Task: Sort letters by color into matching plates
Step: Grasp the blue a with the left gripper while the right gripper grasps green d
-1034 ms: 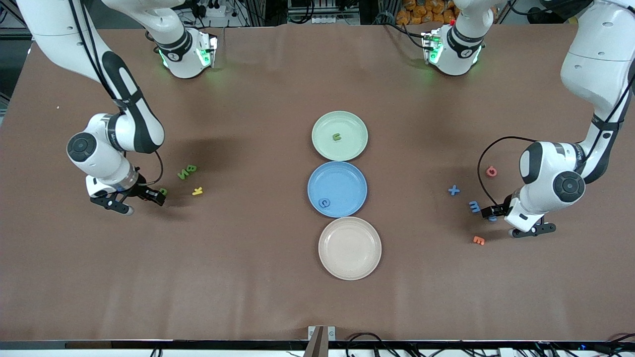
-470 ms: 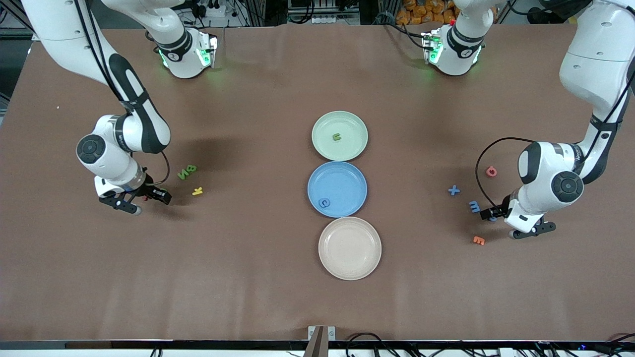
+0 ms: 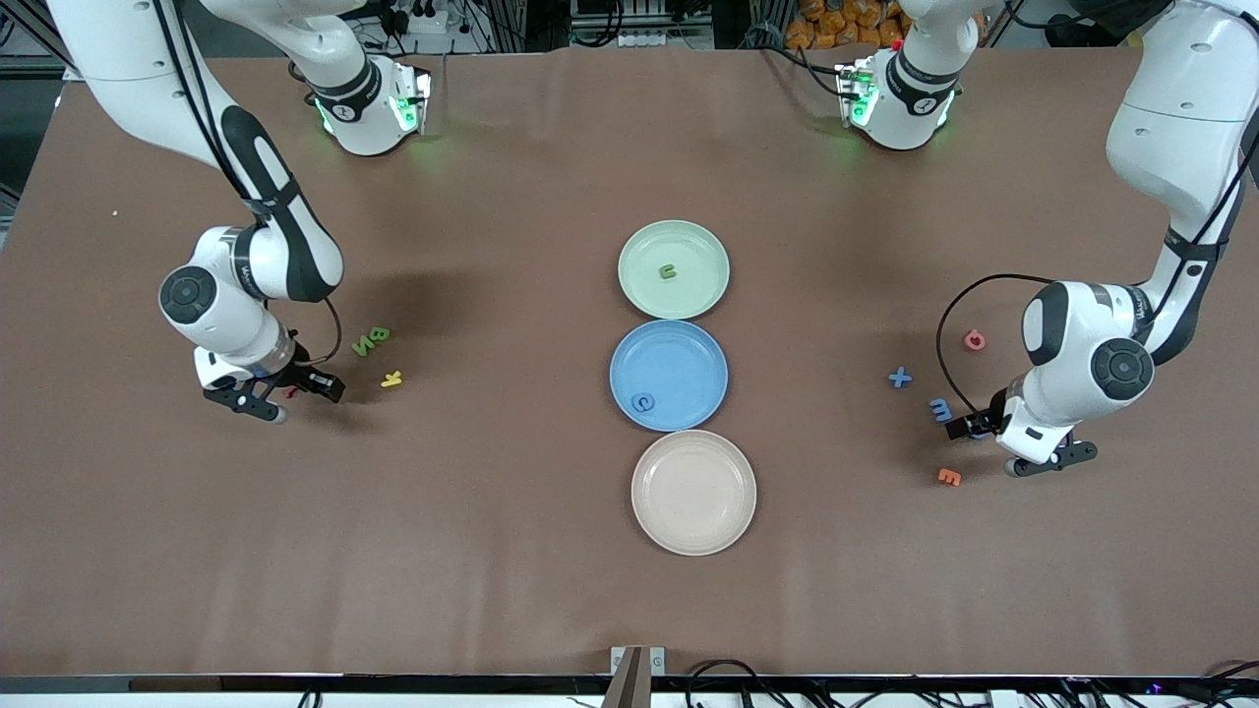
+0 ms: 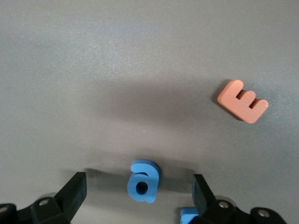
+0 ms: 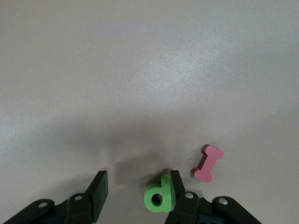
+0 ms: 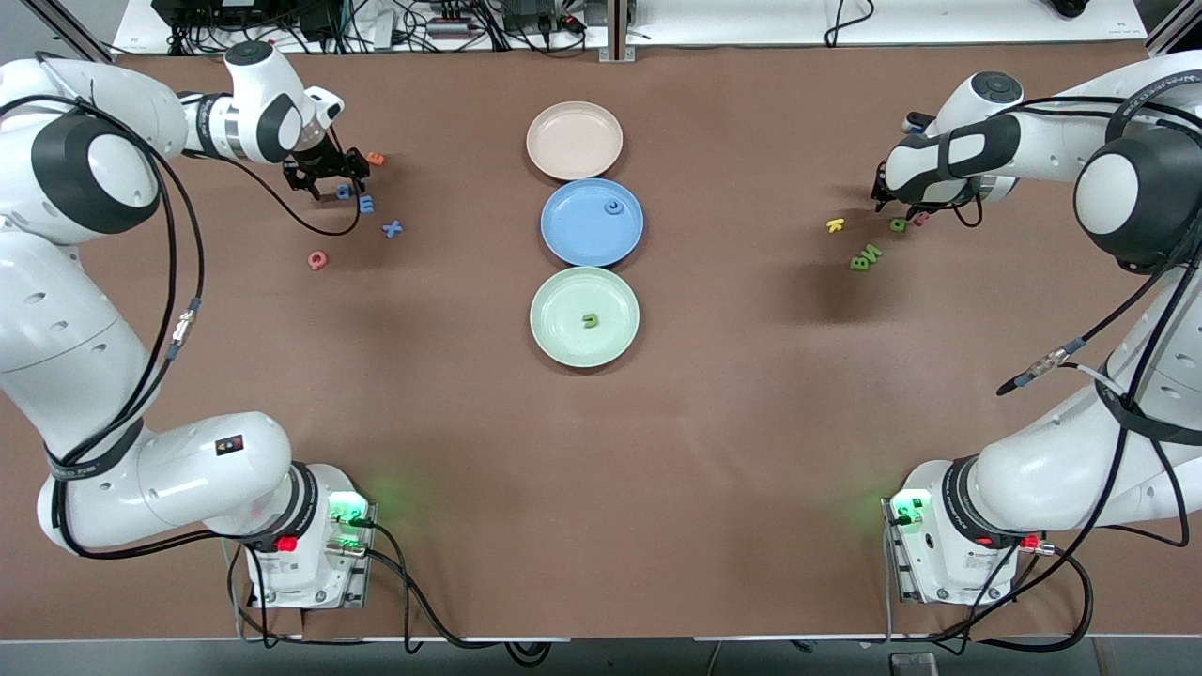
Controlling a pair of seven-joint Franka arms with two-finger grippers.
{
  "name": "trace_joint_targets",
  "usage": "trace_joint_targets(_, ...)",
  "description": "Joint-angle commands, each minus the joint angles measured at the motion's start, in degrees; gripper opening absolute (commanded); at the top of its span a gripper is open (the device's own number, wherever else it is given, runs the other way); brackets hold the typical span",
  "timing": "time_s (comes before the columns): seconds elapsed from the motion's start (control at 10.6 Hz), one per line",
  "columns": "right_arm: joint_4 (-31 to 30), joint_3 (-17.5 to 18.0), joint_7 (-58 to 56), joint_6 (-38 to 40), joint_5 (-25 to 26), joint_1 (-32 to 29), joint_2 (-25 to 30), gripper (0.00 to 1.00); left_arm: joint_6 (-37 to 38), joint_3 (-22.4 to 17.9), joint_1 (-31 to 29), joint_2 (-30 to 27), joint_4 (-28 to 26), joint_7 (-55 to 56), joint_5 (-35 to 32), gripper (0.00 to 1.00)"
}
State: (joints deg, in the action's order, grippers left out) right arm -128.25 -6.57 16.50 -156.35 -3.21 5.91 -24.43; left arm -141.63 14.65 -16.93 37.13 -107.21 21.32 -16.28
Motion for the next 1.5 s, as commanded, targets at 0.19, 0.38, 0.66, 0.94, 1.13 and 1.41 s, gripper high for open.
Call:
trace_joint_targets(0.19,-2.2,0.0,-0.5,-0.4,-0.4,0.1,1.9,0.59,-2.9,0.8,-0.9,-0.2,-1.6,-0.5,1.0,1.00)
trace_joint_targets(0.38,-2.4,-0.1,-2.0,-0.4,-0.4,-0.2,2.0,0.59,-2.9,0.8,-0.9,-0.4,-2.0,-0.6,1.0,0.01)
trace_joint_targets(0.66,-2.7,-0.1,-2.3,-0.8,-0.3,-0.3,1.8,0.58,-2.9,0.8,-1.4,-0.7,-2.2,-0.7,0.9,0.00)
trace_joint_targets(0.94,-3.0,-0.1,-2.6,-1.0,-0.3,-0.3,1.8,0.53,-2.9,0.8,-1.4,-0.8,-2.3,-0.6,0.9,0.00)
trace_joint_targets(1.13,-3.0,-0.2,-2.7,-1.0,-0.3,-0.3,1.8,0.48,-2.8,0.9,-1.2,-1.4,-2.1,-0.7,0.9,0.00)
trace_joint_targets(1.41,-3.0,-0.2,-3.0,-1.0,-0.3,-0.3,1.6,0.35,-2.6,1.7,-0.6,-2.8,-2.0,0.0,0.9,0.00)
